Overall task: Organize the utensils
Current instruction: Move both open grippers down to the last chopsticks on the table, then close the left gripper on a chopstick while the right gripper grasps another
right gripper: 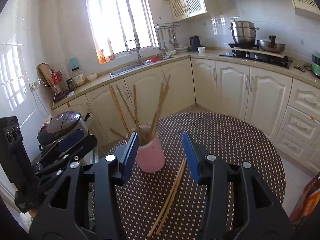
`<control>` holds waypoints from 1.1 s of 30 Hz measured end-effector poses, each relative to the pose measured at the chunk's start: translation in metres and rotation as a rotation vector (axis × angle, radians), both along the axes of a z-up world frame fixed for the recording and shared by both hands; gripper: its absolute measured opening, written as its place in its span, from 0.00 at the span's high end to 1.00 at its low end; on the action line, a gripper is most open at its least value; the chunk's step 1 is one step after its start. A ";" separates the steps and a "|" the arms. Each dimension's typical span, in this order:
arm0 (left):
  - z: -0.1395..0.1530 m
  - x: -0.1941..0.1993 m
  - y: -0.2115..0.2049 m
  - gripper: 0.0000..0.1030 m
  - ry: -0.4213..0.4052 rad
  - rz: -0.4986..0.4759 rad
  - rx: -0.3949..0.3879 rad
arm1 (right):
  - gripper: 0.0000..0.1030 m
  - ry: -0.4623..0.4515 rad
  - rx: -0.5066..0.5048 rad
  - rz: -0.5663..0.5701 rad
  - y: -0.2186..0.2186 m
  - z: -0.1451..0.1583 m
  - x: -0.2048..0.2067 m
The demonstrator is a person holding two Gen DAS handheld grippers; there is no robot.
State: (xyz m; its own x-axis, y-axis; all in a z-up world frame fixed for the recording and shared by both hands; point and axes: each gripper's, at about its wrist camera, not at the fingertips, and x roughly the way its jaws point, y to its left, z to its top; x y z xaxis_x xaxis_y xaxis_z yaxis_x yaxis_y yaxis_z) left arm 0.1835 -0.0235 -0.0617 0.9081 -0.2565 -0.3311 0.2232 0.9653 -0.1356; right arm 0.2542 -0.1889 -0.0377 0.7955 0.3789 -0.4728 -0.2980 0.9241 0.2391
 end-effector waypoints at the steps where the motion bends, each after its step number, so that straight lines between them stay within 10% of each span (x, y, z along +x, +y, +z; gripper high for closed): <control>1: -0.004 -0.001 -0.003 0.39 0.011 -0.003 0.012 | 0.55 0.012 0.000 -0.004 -0.002 -0.006 -0.001; 19: -0.116 0.040 -0.065 0.38 0.431 -0.111 0.262 | 0.54 0.260 -0.011 -0.068 -0.023 -0.118 0.012; 33: -0.153 0.087 -0.089 0.38 0.516 -0.101 0.341 | 0.53 0.315 0.041 -0.057 -0.034 -0.153 0.028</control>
State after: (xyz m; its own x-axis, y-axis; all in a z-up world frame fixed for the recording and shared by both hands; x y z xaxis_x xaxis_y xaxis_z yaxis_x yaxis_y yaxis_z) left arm 0.2701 -0.1129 -0.2142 0.5863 -0.1353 -0.7987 0.3037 0.9508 0.0618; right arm 0.2820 -0.2234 -0.1911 0.6328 0.3615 -0.6847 -0.1511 0.9250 0.3487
